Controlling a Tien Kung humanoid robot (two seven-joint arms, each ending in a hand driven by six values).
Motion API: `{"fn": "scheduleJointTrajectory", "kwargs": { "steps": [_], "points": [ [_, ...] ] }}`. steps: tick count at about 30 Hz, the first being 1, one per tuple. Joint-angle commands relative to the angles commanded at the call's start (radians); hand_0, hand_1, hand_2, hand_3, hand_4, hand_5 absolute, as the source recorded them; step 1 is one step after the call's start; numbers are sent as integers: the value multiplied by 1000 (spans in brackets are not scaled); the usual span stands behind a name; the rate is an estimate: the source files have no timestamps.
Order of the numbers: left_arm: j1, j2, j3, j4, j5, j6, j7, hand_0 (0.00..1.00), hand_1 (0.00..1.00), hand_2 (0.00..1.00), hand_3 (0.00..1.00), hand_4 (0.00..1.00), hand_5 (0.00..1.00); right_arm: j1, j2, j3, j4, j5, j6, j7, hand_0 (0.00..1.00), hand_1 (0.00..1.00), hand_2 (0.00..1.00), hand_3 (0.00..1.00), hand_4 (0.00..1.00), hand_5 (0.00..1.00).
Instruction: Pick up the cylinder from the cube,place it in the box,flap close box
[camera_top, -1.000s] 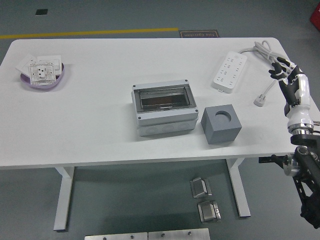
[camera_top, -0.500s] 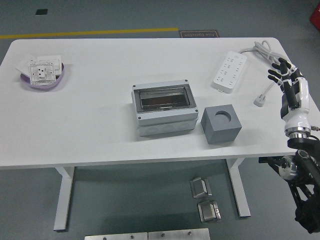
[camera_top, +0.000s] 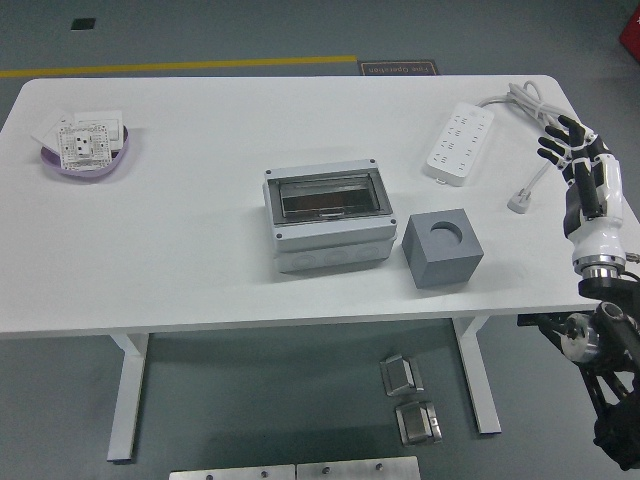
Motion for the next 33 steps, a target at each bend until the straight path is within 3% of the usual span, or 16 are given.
{"fn": "scheduleJointTrajectory", "kwargs": {
  "steps": [13,20,33],
  "points": [
    [-9,5,21,0,-17,2,0,656,584,558,590,497,47,-7,9,27,4,-14,-11,-3,674,650,683,677,922,718],
    [-9,6,-2,0,10,0,7,656,585,558,590,497,48,-10,7,42,8,-18,-15,-2,673,650,681,676,907,706],
    [-15,25,17,0,7,1,12,655,586,558,590,497,48,-9,11,45,5,-24,-23,-5,669,649,680,675,891,694]
  ]
}}
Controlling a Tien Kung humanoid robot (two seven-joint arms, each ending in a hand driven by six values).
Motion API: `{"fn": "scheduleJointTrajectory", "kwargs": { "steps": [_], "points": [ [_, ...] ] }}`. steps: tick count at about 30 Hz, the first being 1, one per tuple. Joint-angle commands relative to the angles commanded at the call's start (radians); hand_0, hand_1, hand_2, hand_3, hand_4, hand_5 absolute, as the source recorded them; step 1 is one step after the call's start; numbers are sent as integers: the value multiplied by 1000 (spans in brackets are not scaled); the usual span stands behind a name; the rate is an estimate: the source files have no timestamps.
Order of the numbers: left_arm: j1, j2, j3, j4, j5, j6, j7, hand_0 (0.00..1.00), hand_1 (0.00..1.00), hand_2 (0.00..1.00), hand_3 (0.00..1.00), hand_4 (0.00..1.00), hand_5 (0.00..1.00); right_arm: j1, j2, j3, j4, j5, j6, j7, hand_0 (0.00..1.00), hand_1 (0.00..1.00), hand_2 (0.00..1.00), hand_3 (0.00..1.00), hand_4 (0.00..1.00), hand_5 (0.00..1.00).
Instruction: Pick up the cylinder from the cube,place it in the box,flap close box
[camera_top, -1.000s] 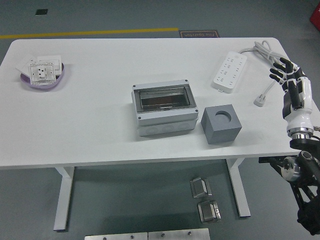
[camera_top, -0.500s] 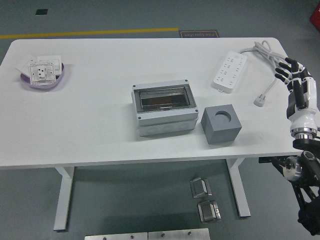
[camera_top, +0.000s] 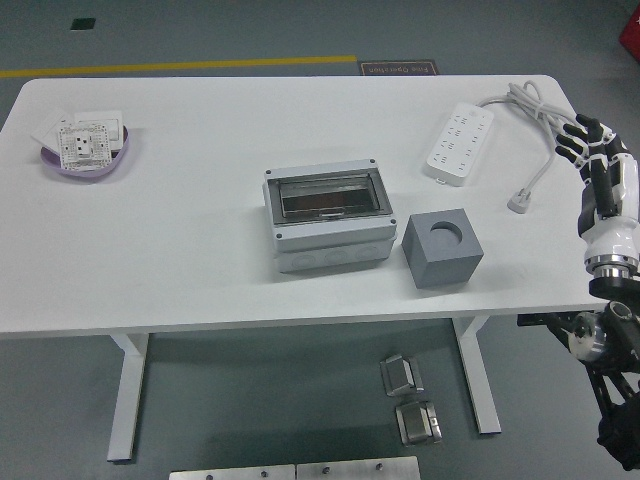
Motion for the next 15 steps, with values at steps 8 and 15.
{"fn": "scheduleJointTrajectory", "kwargs": {
  "steps": [8,15],
  "points": [
    [-7,15,13,0,-2,0,3,654,587,559,591,497,47,-2,5,9,-1,-4,-9,1,667,649,681,674,883,678],
    [-18,33,44,0,-22,1,5,653,588,559,591,497,46,-6,11,10,-2,-6,-12,-1,665,648,682,673,882,676]
  ]
}}
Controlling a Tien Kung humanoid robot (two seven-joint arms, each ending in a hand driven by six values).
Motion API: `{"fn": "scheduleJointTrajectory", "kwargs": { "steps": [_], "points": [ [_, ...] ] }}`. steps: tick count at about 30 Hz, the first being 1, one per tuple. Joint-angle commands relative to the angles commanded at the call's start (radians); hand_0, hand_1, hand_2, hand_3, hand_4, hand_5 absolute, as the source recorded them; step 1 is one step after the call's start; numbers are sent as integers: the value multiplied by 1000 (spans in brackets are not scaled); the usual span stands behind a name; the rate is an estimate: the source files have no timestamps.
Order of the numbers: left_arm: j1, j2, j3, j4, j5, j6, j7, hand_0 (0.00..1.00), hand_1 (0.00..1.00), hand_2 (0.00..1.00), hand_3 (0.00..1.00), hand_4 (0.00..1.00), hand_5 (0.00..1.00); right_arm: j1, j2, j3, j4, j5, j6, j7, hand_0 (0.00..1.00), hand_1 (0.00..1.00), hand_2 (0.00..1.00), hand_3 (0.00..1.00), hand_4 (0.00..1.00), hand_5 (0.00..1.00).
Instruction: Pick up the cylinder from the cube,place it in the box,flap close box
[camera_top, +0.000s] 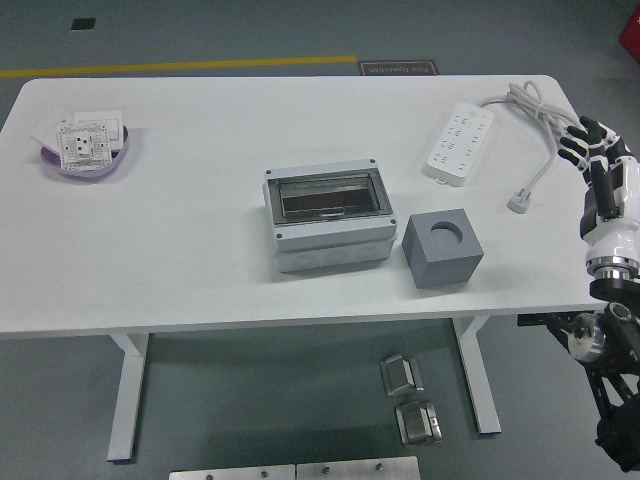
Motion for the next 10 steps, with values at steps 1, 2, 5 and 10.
{"fn": "scheduleJointTrajectory", "kwargs": {
  "steps": [1,2,5,10],
  "points": [
    [-2,2,7,0,-2,0,1,653,588,559,591,497,46,0,1,0,0,-2,-1,-1,665,648,682,673,882,676],
    [-3,5,14,0,0,-1,3,653,588,559,591,497,46,0,1,1,1,-5,-1,-2,665,648,682,673,882,676],
    [-5,13,20,0,14,-5,8,654,587,560,591,497,45,-1,5,3,1,-12,-3,-3,664,649,682,674,881,674],
    [-1,20,6,0,40,-8,15,654,587,560,591,497,45,-2,5,6,2,-20,-5,-4,664,649,682,674,881,674]
  ]
}}
